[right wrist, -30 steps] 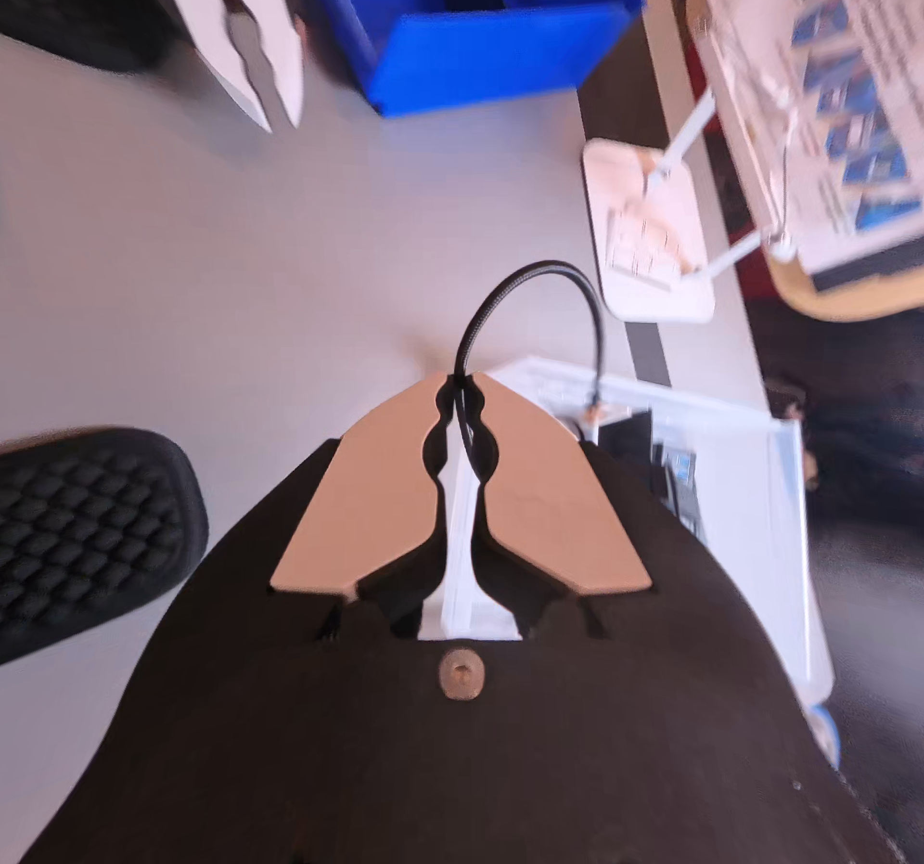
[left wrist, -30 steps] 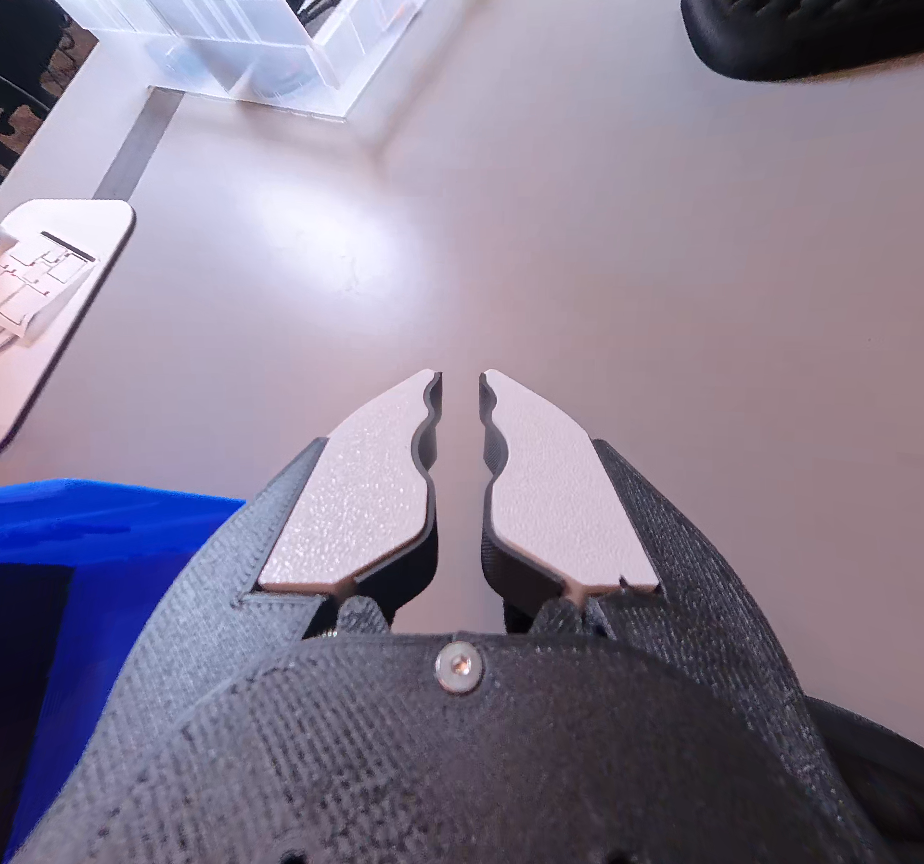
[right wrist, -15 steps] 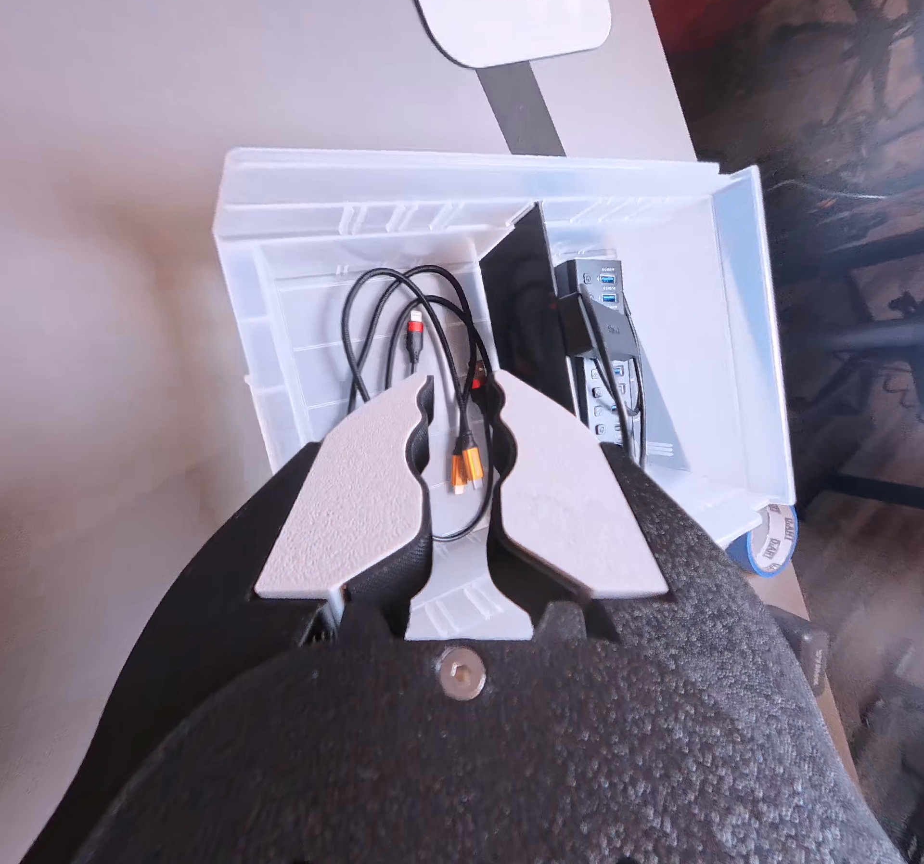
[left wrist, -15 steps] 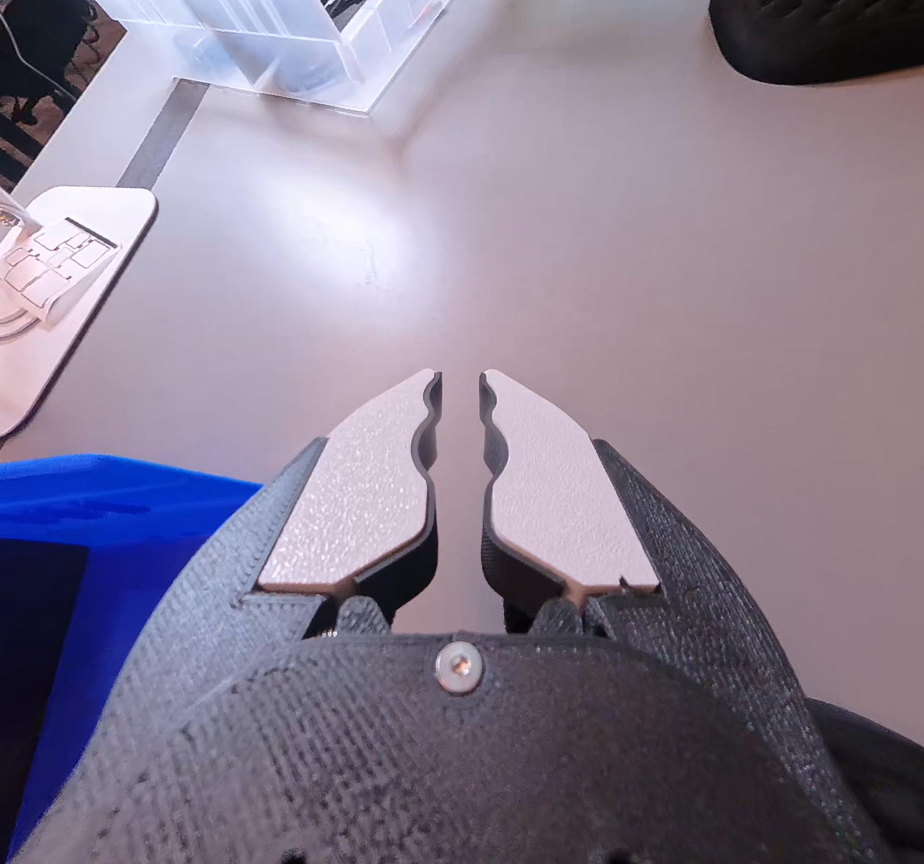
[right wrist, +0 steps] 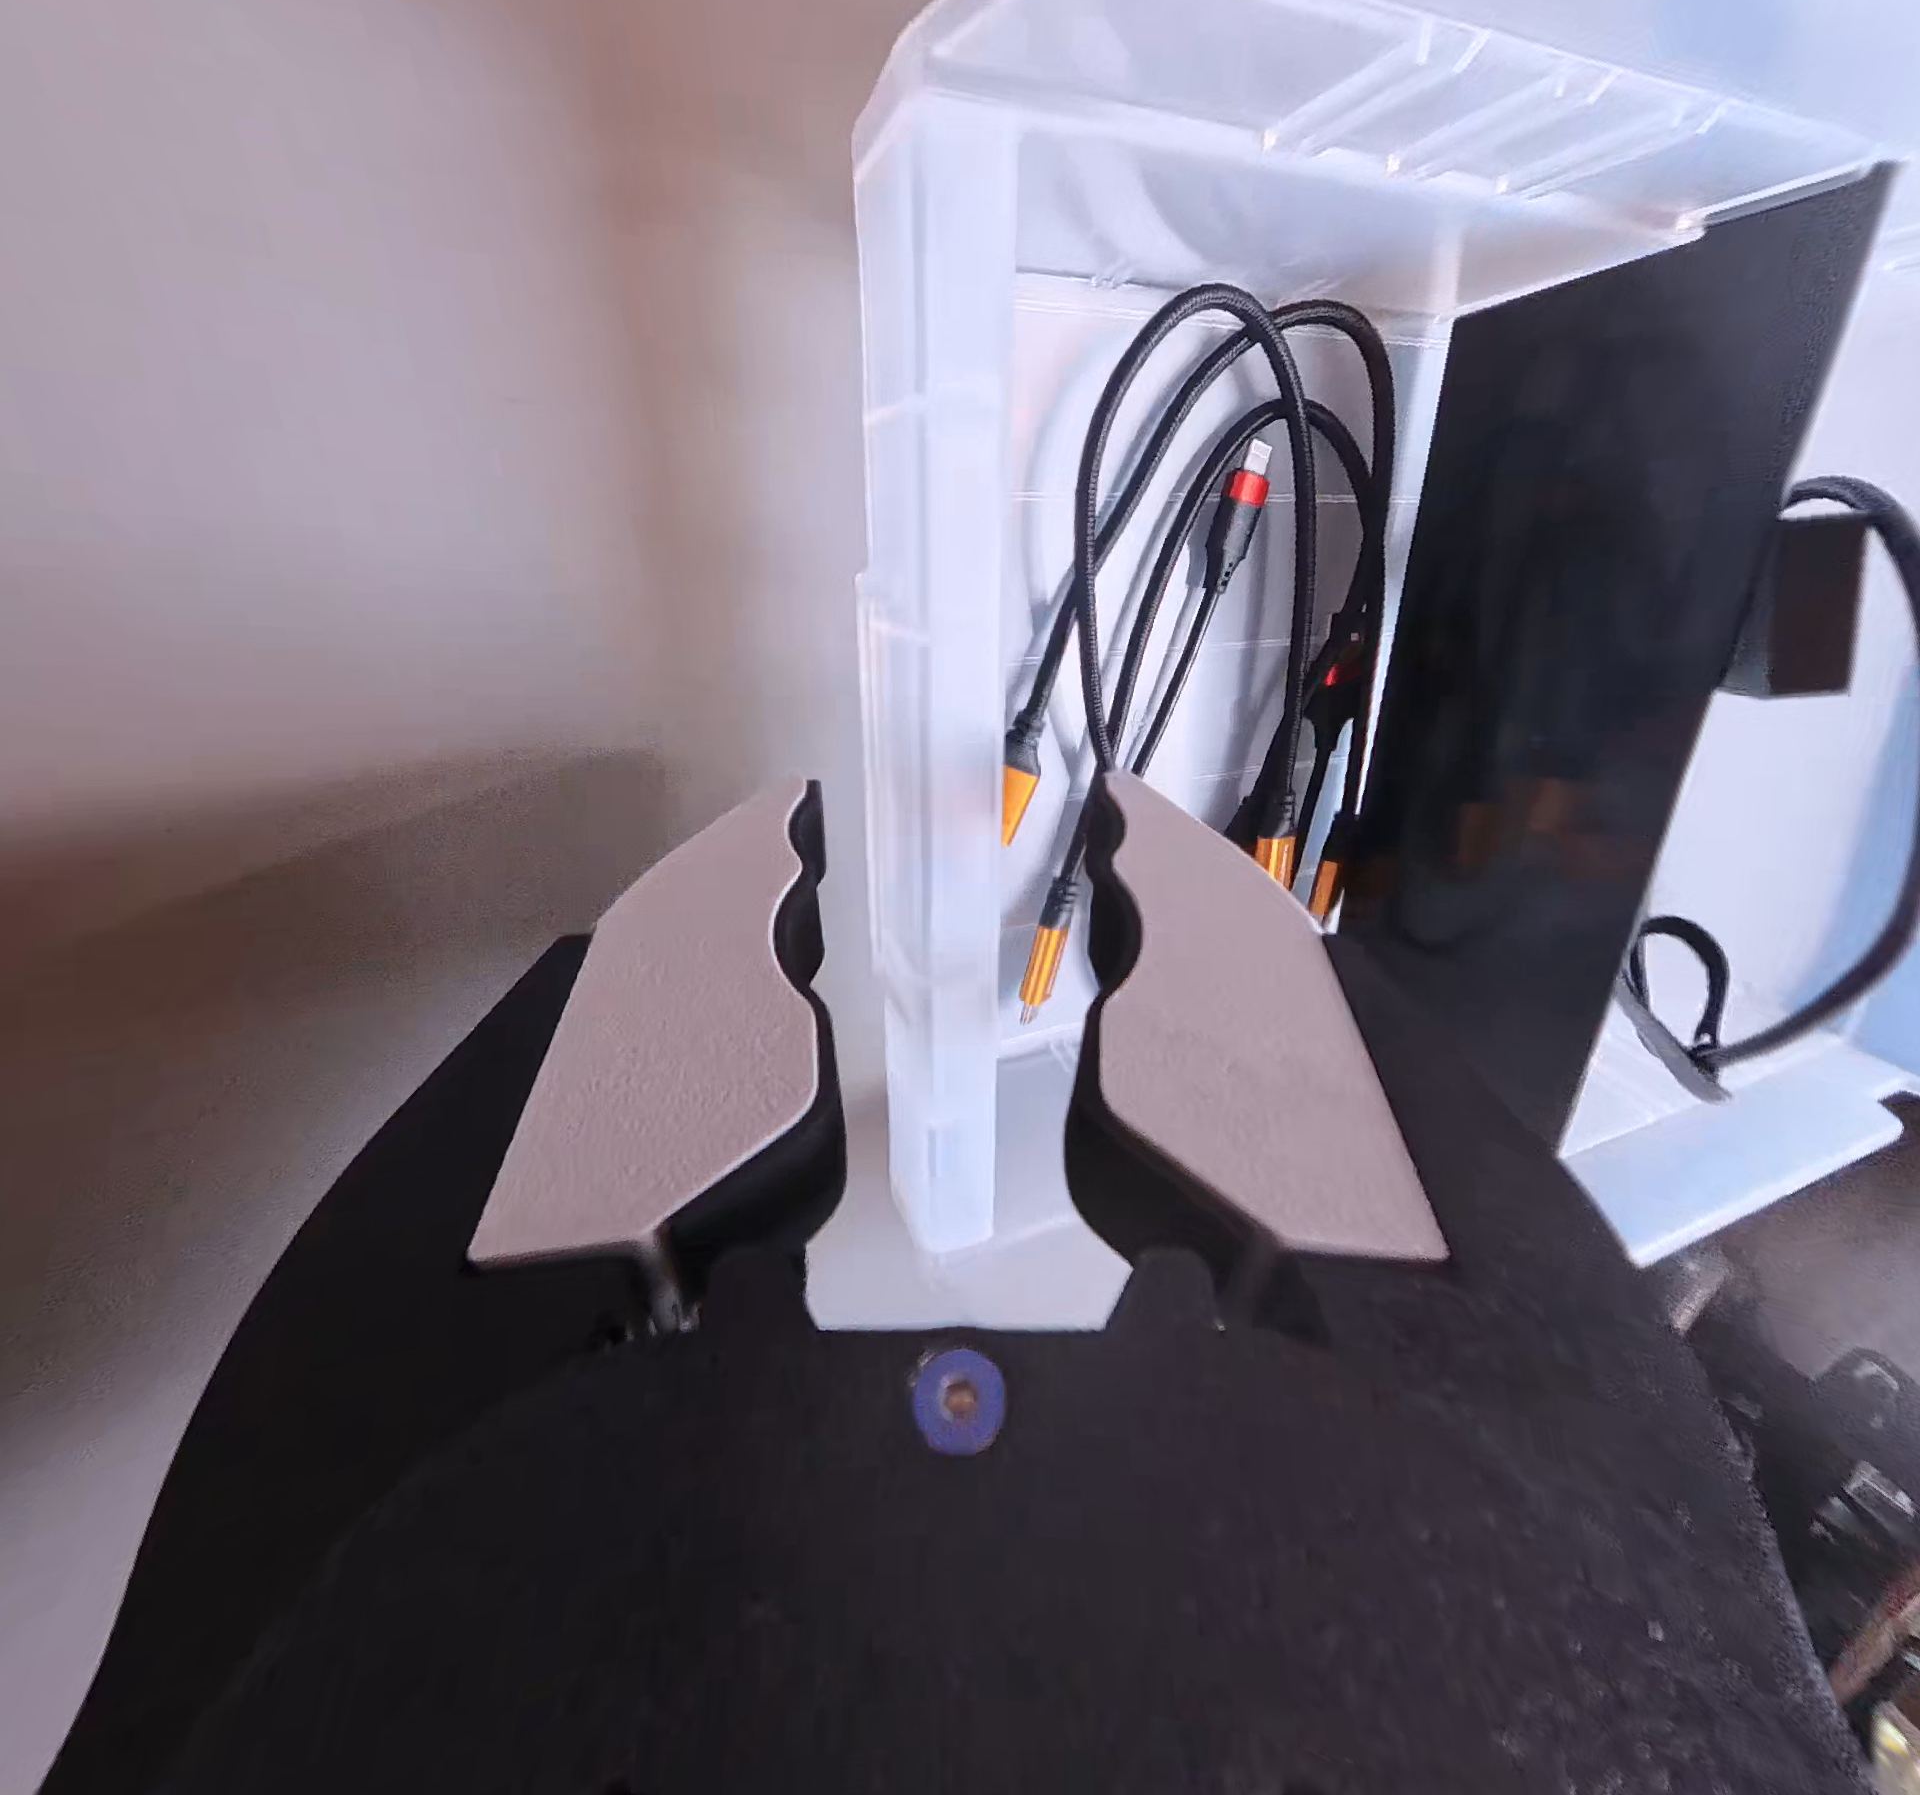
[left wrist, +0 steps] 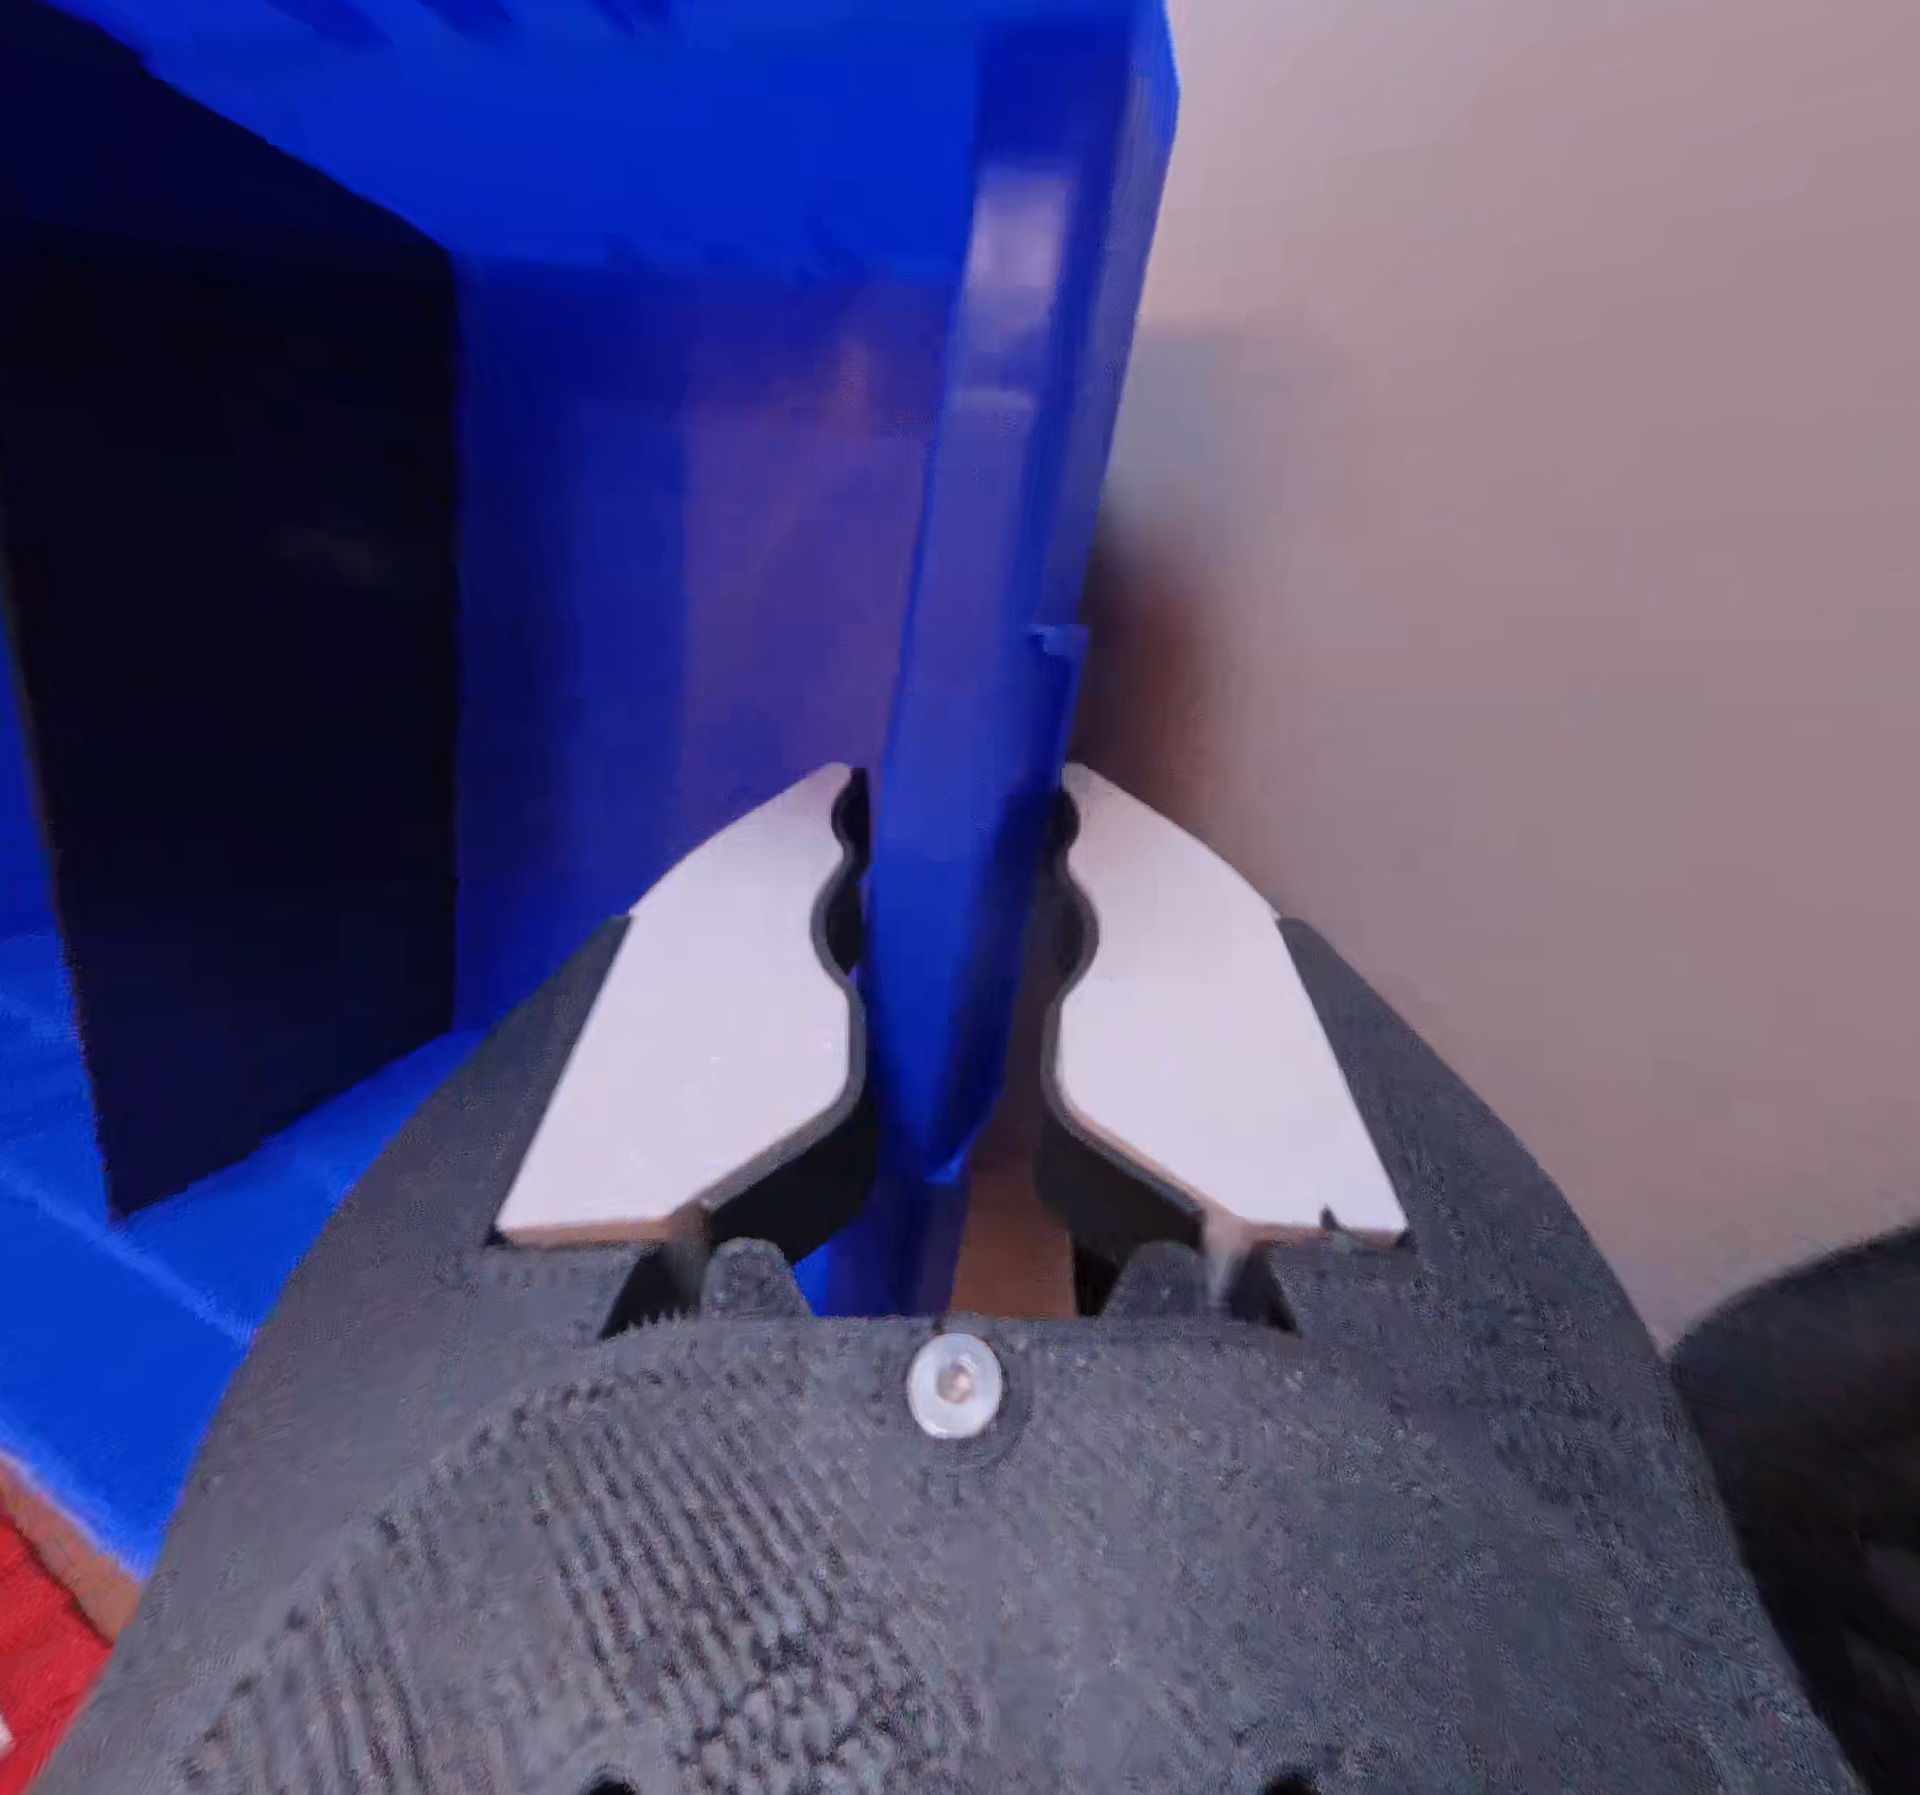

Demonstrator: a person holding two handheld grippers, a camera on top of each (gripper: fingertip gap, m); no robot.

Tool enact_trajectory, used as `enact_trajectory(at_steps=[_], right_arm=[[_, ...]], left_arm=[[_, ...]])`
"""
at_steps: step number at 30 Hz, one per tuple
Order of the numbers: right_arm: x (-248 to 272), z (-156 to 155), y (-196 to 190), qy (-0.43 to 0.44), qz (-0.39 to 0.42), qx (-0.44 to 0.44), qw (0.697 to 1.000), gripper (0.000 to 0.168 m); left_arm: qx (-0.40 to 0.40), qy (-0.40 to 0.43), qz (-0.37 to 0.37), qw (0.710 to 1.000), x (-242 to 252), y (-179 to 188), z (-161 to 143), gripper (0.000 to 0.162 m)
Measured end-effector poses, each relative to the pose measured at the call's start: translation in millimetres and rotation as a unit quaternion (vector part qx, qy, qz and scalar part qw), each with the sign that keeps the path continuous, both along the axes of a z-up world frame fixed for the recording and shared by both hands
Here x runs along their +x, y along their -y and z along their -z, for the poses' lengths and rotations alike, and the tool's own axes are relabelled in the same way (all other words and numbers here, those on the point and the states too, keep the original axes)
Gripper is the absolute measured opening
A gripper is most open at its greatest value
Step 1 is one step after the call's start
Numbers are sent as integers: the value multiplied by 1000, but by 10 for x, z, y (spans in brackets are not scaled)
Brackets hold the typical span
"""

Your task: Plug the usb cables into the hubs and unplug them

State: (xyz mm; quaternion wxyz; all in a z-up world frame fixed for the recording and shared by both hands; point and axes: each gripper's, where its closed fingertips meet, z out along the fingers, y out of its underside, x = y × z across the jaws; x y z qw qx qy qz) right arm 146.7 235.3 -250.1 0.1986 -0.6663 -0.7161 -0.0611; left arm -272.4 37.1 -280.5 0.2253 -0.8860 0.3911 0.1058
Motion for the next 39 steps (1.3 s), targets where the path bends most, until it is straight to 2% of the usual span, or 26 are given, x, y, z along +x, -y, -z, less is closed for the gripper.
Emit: enact_trajectory(at_steps=[3,5,7,10,15,18,21,23,24,26,27,29,31,33,34,36,37,39], right_arm=[[-34,173,-101,32,-6,0,999,49],[-107,253,-26,36,-32,-8,999,27],[-129,249,57,40,-41,-1,998,28],[-175,246,377,33,-65,8,997,28],[-378,241,1204,27,-123,5,992,28],[-633,218,1620,0,-174,24,984,31],[-832,117,1796,-47,-180,84,979,34],[-914,-136,1948,-138,-149,86,975,35],[-925,-324,2036,-202,-125,71,969,35],[-812,-715,2077,-328,-51,46,942,39],[-664,-861,1983,-377,4,50,925,43],[-248,-986,1670,-443,131,79,884,51],[67,-895,1462,-491,232,65,837,60],[115,-672,1388,-516,285,17,807,65],[110,-505,1336,-498,302,10,813,66],[86,-189,1247,-437,324,4,839,59],[35,-116,1257,-425,322,-11,846,48],[27,-128,1258,-415,322,3,851,27]], left_arm=[[12,-19,56,998,239,-22,-13,28],[17,-25,82,996,424,21,-17,29],[18,-13,113,993,614,83,-16,29],[23,-6,145,989,827,90,-20,30],[50,-28,173,983,973,-190,-36,30],[63,-38,190,979,1042,-223,-63,31],[96,17,168,981,1195,-131,-256,34],[124,91,161,975,1371,-1,-475,35],[135,154,155,966,1521,81,-589,35],[147,308,148,928,1906,249,-789,36],[147,365,137,909,2062,291,-829,38],[158,415,97,891,2253,229,-789,52],[158,429,56,888,2388,88,-686,69],[168,419,26,892,2485,-78,-599,74],[175,407,14,896,2514,-168,-553,69],[178,381,22,907,2590,-264,-463,45],[185,371,7,910,2592,-300,-458,35],[218,292,11,931,2545,-357,-473,26]])
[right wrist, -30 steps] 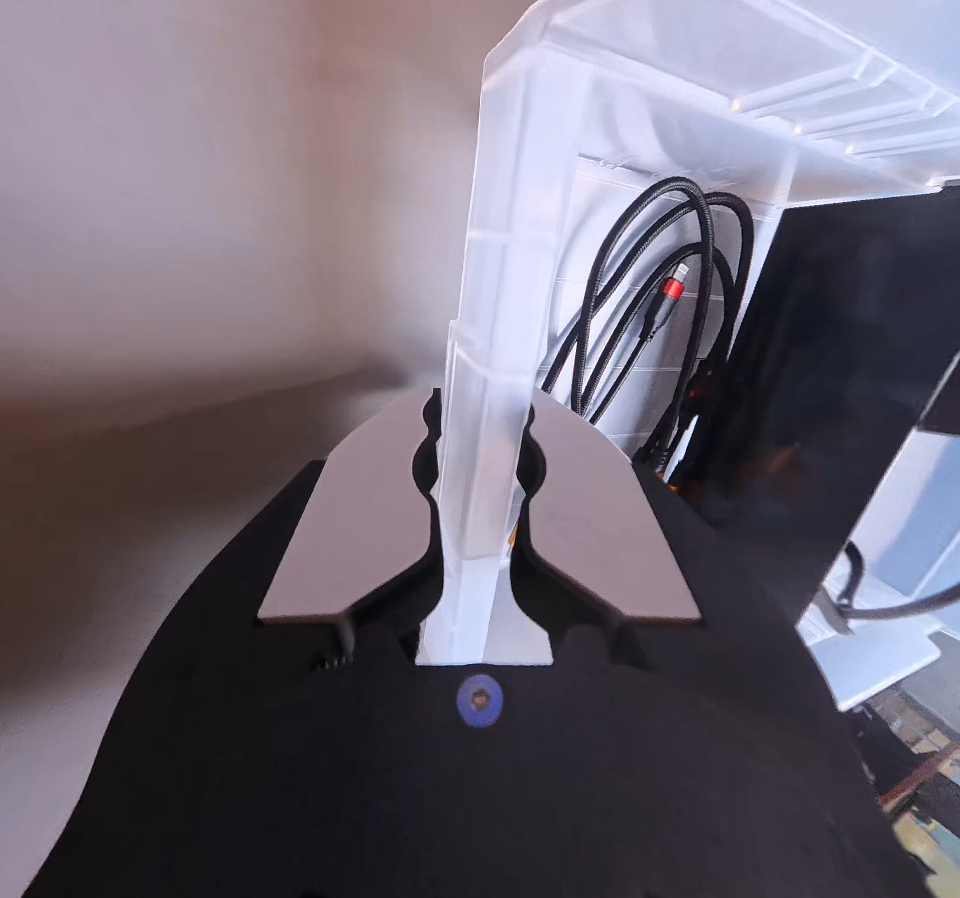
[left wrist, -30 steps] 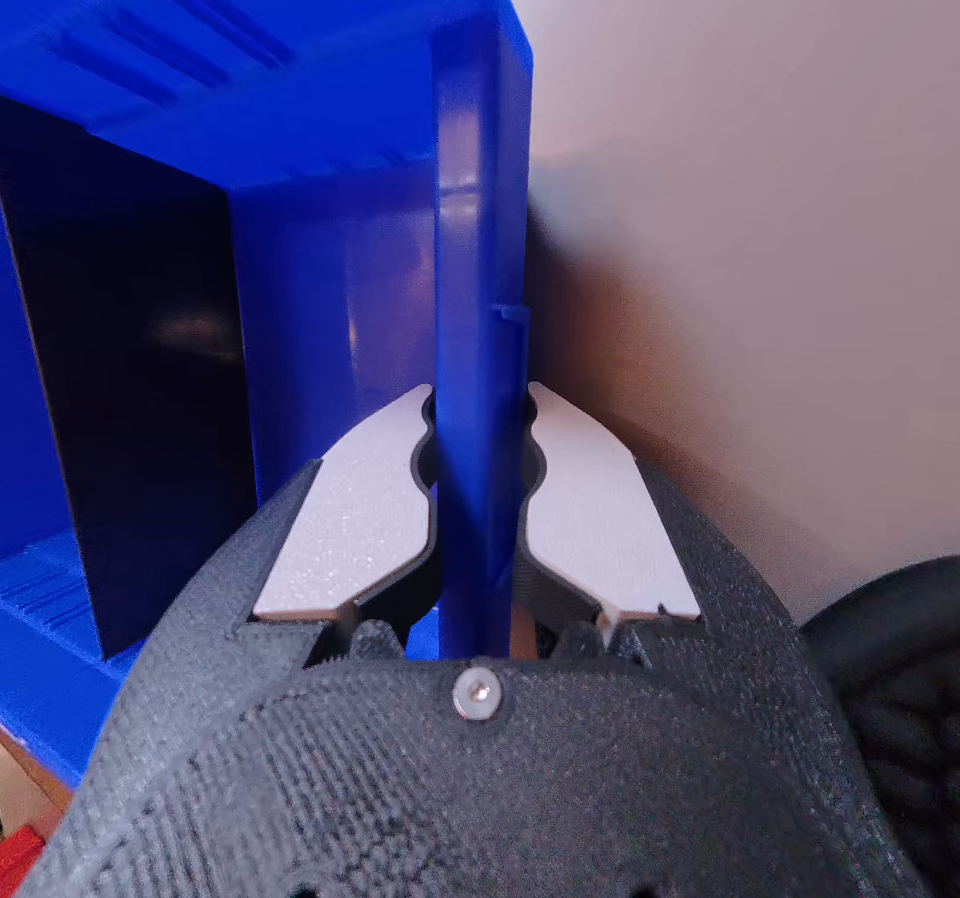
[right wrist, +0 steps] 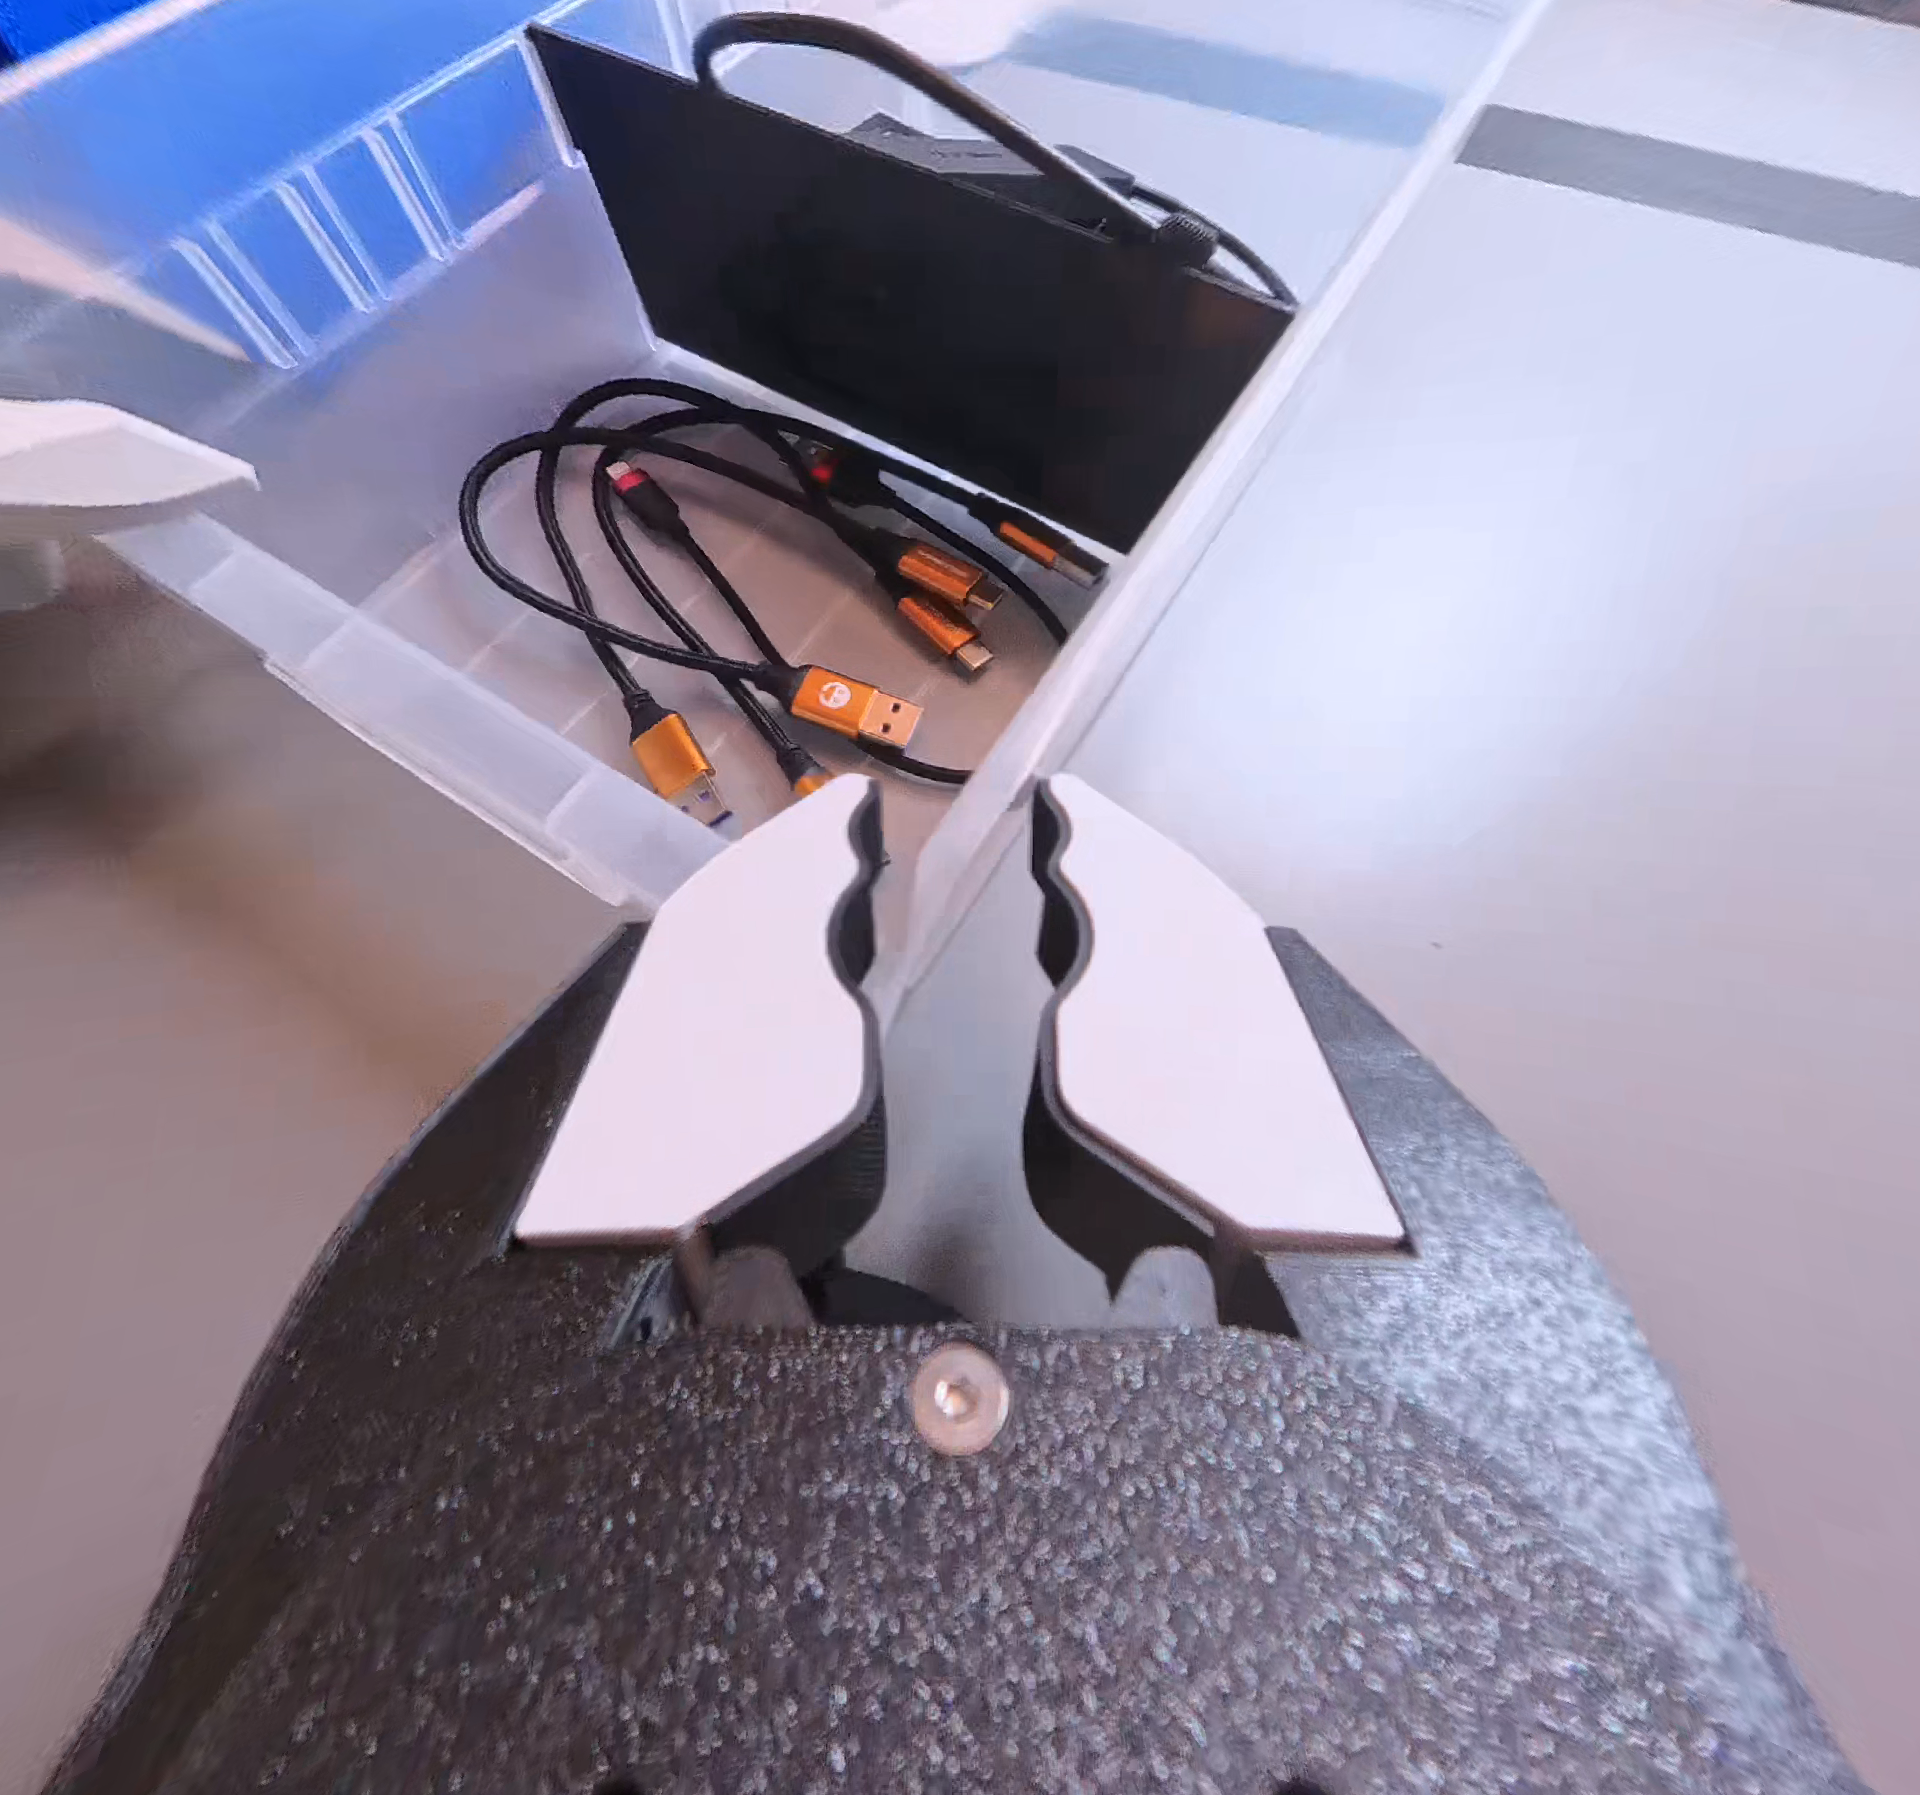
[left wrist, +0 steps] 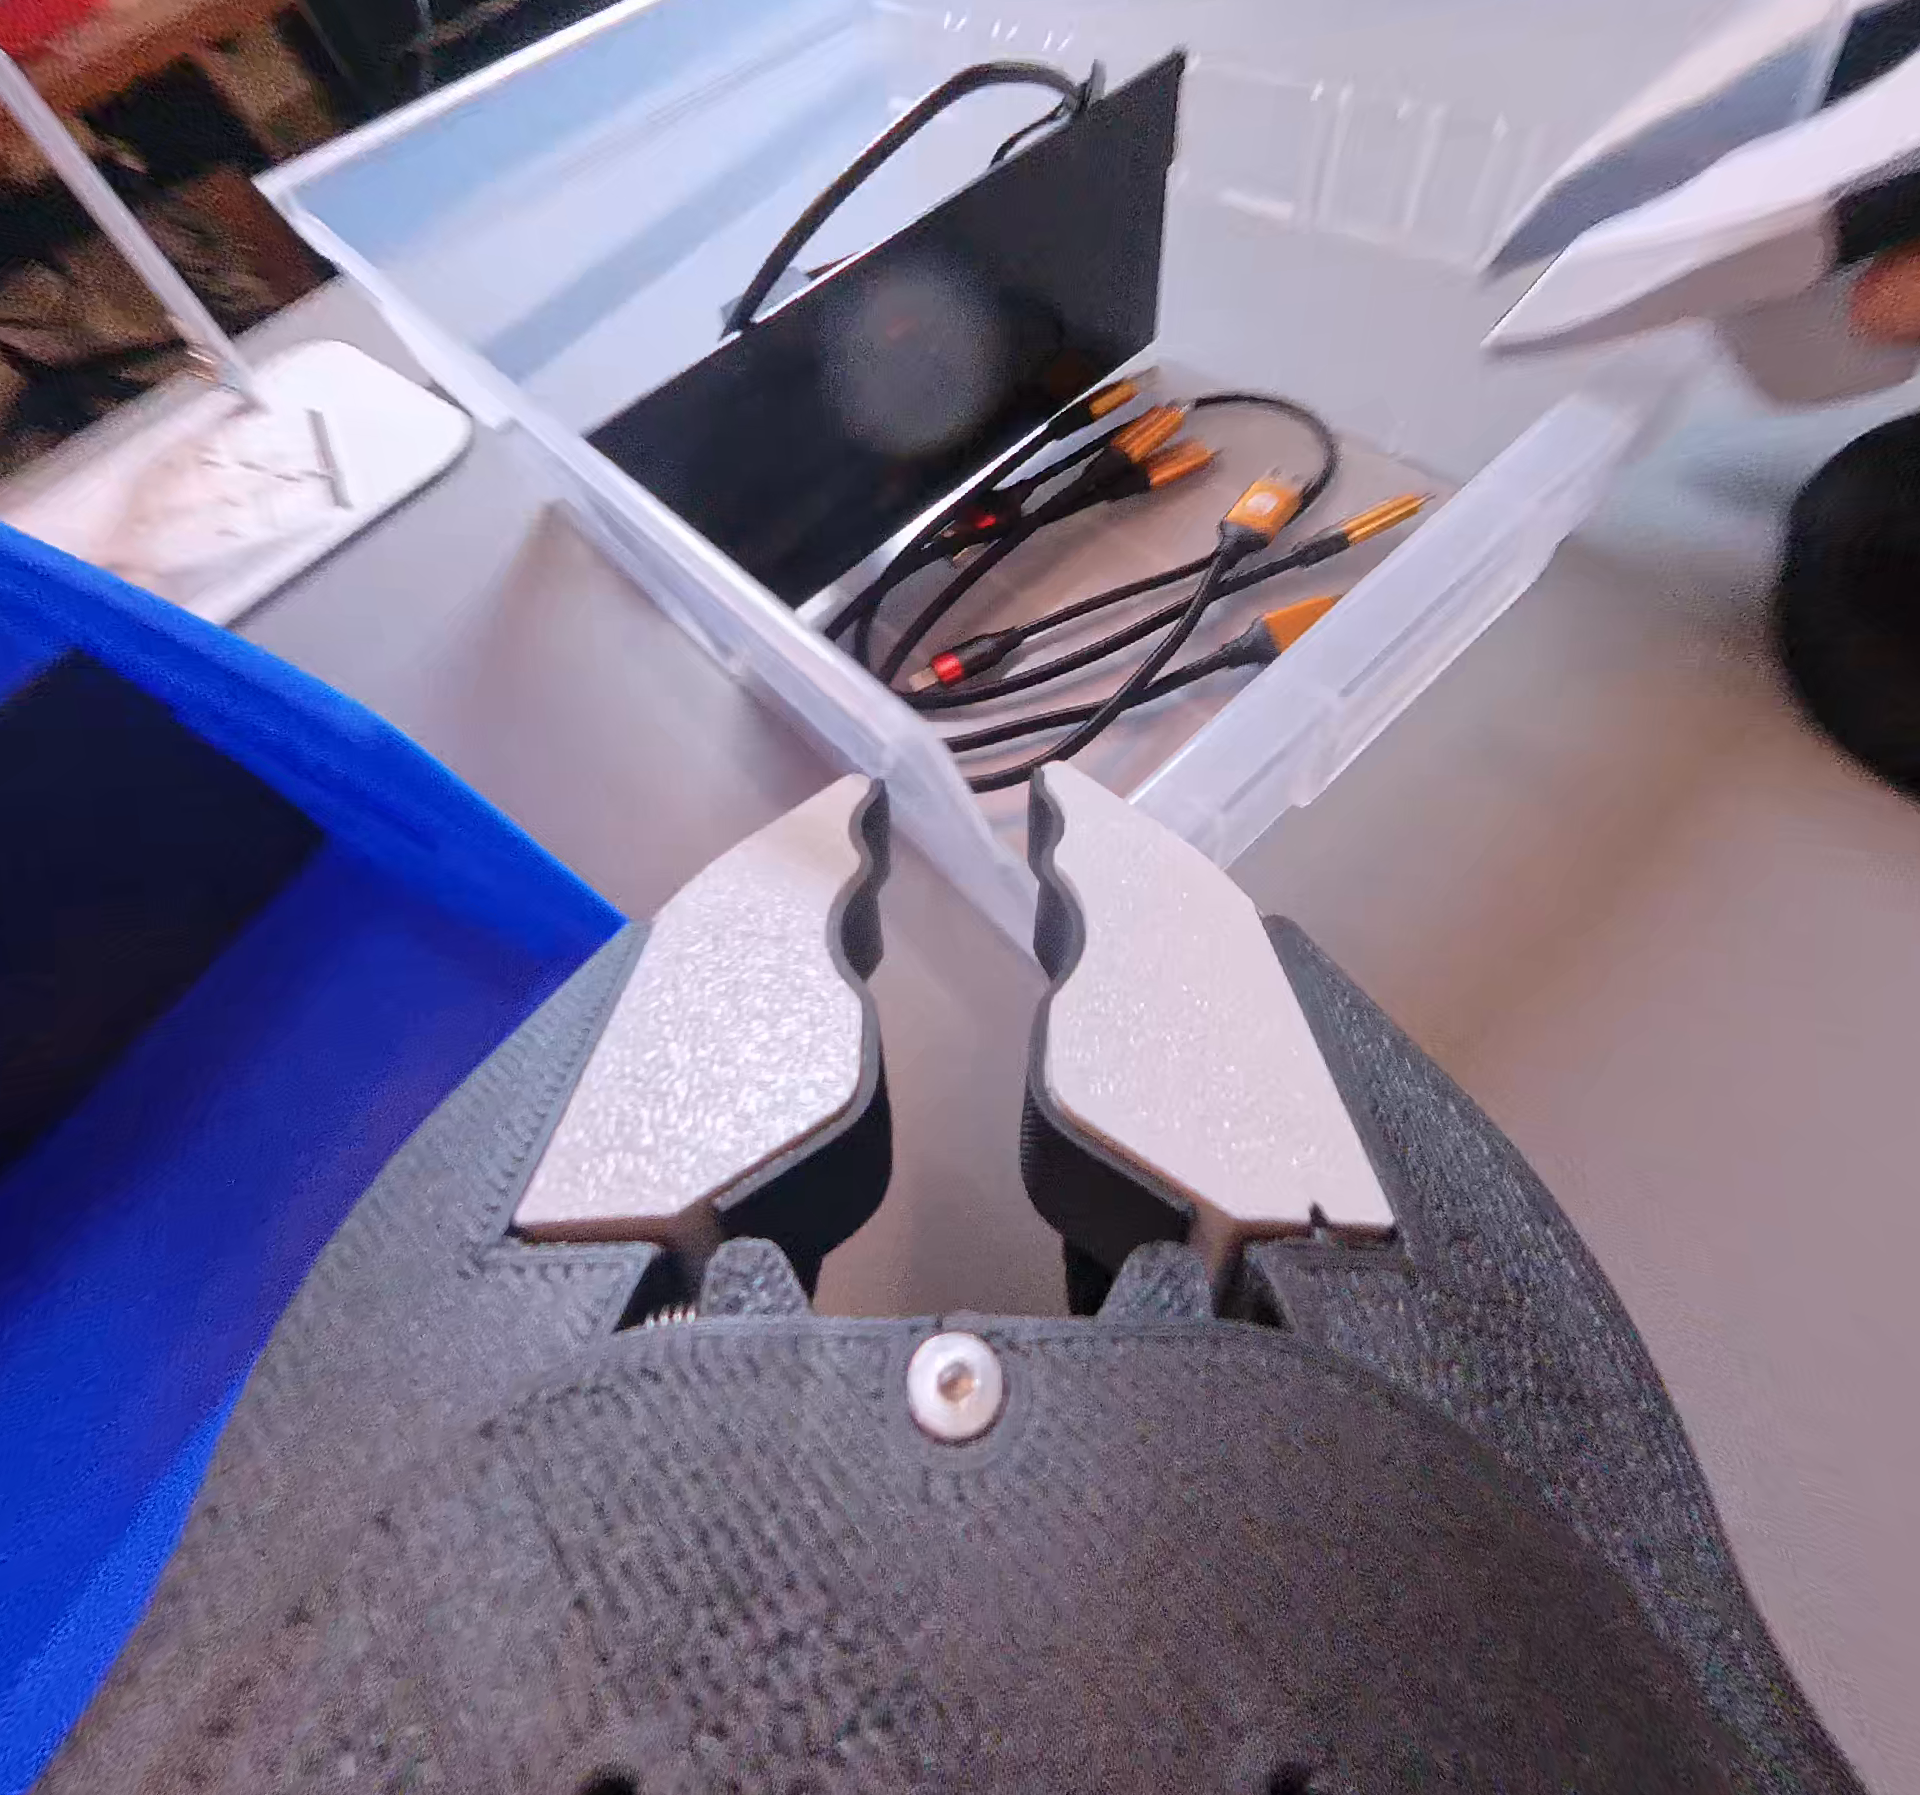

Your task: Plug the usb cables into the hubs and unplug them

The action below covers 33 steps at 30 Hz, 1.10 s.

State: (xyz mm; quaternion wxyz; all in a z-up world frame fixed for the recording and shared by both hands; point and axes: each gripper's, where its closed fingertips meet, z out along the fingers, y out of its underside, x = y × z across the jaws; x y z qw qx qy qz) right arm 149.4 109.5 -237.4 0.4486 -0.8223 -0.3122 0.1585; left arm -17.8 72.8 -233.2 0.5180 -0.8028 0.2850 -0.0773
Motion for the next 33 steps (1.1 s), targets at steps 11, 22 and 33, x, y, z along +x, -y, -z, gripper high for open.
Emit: enact_trajectory(at_steps=[11,22,33], right_arm=[[128,-811,905,16,-11,186,982,9],[-903,-2088,1584,-58,-142,310,938,10],[-2425,-2461,2085,-138,-285,356,879,10]], left_arm=[[164,-92,17,982,63,841,-1087,15],[308,-182,-82,930,-832,1968,-2330,12],[350,-263,-216,873,-2007,2939,-2739,12]])
